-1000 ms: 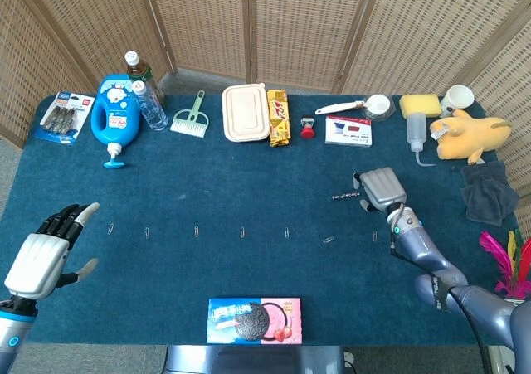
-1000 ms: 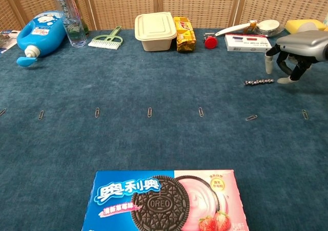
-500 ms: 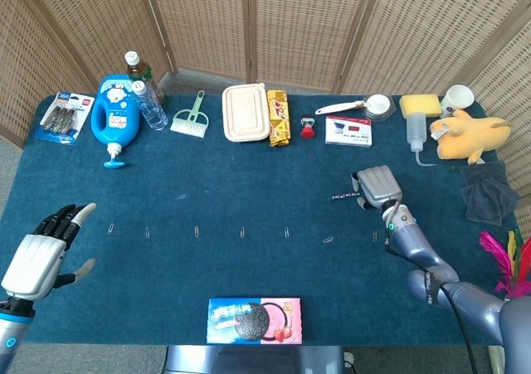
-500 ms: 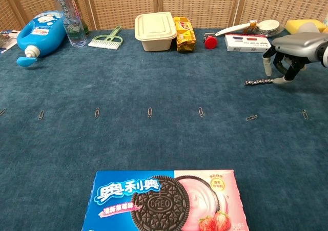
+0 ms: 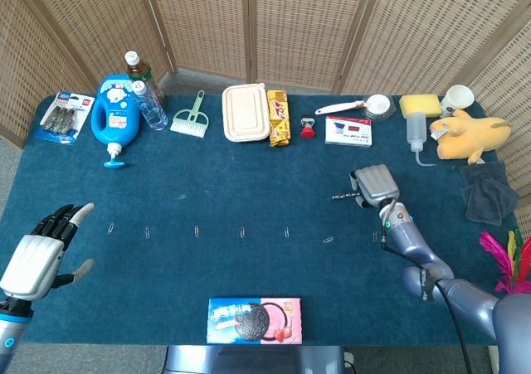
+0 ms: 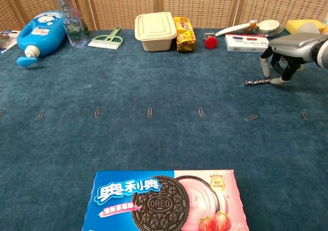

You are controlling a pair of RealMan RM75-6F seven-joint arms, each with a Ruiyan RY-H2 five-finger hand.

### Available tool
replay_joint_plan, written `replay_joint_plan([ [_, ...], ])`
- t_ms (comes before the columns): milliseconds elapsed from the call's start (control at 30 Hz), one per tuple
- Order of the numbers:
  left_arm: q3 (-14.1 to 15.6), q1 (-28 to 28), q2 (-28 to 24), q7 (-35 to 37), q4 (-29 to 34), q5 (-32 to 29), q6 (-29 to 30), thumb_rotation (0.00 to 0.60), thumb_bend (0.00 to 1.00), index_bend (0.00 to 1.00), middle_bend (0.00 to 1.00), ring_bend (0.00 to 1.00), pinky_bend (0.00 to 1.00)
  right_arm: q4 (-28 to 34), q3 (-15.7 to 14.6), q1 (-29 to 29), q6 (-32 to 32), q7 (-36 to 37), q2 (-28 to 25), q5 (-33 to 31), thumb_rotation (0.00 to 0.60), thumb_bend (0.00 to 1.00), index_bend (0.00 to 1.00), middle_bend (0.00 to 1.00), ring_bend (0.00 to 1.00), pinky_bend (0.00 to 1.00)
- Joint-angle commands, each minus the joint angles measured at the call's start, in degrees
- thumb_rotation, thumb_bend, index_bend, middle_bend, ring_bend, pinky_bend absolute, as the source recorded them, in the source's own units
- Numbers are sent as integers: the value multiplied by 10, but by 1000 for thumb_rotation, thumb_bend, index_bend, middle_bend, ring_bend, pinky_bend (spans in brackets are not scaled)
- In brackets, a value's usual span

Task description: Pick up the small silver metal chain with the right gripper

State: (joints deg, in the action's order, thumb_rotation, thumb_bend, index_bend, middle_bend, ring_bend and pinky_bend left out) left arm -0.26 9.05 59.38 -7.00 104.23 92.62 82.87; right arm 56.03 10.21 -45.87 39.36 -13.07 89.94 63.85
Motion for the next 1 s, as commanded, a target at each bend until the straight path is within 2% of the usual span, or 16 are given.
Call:
replay_joint_plan([
  [33, 0, 0, 0, 1, -1, 0, 0, 600, 418, 0, 145, 97, 182, 0, 0, -1, -1, -5, 1, -4, 600, 331, 506, 769, 876, 689],
  [1000, 3, -6, -2, 14, -13, 0, 7, 600, 418, 0, 145, 91, 182, 3, 3, -19, -6, -67, 15, -61, 600, 331, 527, 777, 881, 692],
])
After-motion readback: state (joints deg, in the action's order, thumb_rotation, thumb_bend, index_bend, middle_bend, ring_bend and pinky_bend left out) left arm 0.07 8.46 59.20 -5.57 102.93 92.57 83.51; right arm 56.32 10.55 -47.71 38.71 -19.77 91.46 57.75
